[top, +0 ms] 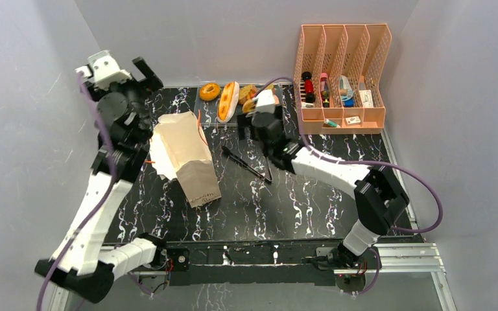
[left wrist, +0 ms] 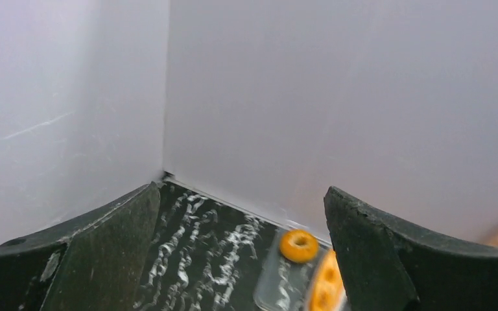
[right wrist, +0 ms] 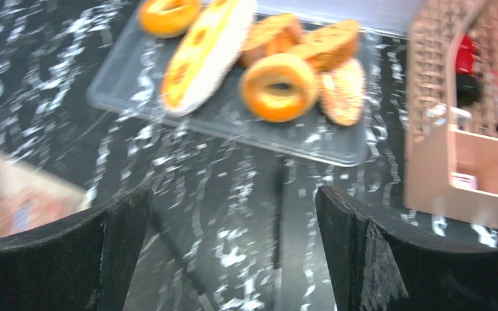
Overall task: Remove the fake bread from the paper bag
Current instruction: Reset both arms
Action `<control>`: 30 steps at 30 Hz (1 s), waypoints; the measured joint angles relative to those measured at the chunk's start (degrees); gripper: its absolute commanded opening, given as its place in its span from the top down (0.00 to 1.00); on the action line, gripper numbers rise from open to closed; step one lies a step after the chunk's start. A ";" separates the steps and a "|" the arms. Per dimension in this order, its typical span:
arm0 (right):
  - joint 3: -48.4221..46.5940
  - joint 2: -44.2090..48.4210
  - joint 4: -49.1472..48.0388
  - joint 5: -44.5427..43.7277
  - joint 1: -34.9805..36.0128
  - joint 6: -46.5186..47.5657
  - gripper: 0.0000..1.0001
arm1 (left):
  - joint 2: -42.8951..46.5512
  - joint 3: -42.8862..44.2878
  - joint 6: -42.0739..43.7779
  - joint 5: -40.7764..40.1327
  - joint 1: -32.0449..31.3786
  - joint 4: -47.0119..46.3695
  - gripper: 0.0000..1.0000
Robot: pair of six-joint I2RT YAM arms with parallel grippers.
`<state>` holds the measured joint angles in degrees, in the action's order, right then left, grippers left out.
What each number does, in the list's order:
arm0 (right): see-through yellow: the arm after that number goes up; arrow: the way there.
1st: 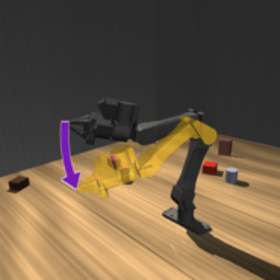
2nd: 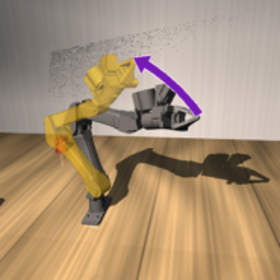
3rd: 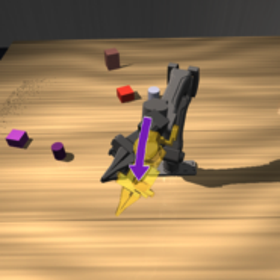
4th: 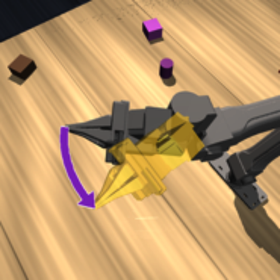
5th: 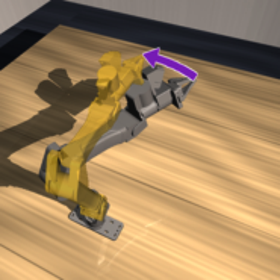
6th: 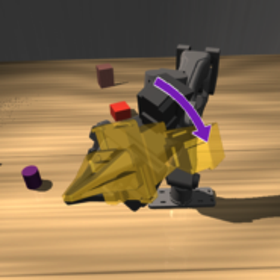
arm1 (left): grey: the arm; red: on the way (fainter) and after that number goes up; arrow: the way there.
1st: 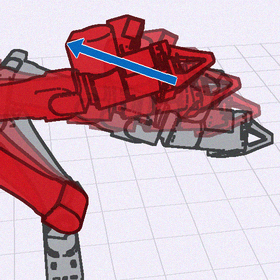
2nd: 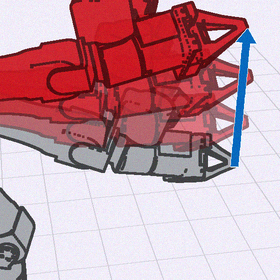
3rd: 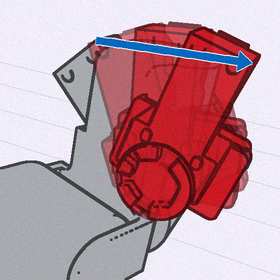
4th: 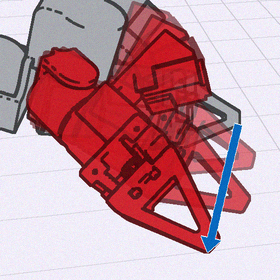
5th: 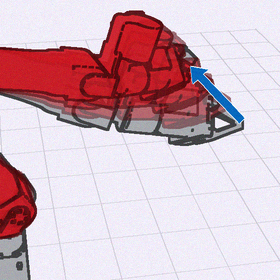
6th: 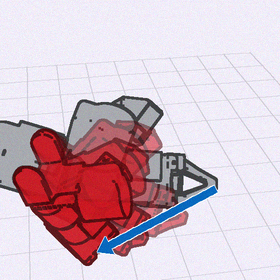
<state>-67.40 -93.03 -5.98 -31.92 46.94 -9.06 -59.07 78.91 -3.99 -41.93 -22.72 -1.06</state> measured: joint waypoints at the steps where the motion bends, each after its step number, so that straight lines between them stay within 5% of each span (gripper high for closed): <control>1: -0.02 0.00 0.28 1.07 -1.73 -0.26 0.02 | -1.88 -1.33 1.81 -0.59 1.29 -4.13 0.02; 7: -0.42 -1.29 4.26 1.79 -18.60 -3.76 0.02 | -22.27 3.78 1.33 2.62 13.97 -9.05 0.03; 13: 0.17 -1.25 5.77 2.05 -21.88 -6.60 0.02 | -39.28 10.75 -8.81 14.10 24.98 -3.17 0.10; 19: 5.25 1.25 5.35 2.34 -21.94 -8.31 0.02 | -38.69 4.17 -14.60 15.02 36.68 -3.74 0.08; 26: 6.86 1.51 5.38 0.61 -21.94 -11.08 0.02 | -33.68 -10.19 -15.15 12.48 36.61 -14.29 0.11; 30: 9.35 1.84 4.70 -1.03 -21.94 -11.50 0.02 | -32.35 -24.65 -13.84 13.22 36.92 -27.74 0.11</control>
<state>-58.04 -91.20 -1.28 -32.95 24.99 -20.56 -91.42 54.26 -17.82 -28.71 14.20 -28.80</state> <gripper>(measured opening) 0.980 0.893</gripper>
